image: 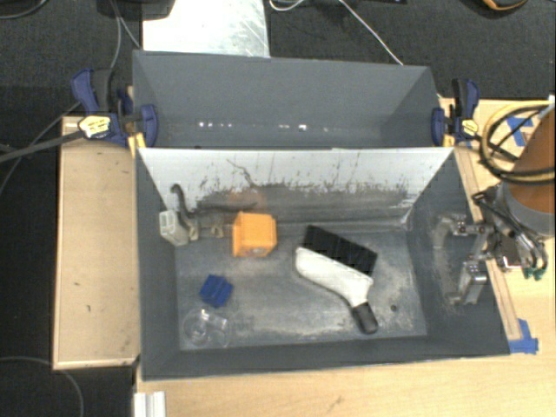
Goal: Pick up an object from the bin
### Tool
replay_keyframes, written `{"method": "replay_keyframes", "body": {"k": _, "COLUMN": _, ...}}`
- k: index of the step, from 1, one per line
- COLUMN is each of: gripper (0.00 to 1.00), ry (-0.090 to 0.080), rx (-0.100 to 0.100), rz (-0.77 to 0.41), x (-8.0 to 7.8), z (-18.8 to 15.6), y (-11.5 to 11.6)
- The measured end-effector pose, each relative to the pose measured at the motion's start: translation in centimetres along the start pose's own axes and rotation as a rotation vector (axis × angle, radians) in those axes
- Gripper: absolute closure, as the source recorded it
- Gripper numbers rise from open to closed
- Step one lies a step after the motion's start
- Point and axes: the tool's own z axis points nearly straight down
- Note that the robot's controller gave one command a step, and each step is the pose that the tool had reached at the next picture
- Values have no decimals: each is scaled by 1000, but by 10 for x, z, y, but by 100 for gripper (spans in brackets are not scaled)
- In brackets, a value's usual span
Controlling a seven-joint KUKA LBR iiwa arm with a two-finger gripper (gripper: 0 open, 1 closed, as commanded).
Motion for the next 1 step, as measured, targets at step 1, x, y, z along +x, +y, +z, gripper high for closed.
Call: {"method": "replay_keyframes", "body": {"k": 1, "gripper": 0, "ry": 1, "rx": -1, "rz": -183, "x": -75, "z": 145, "y": 86}}
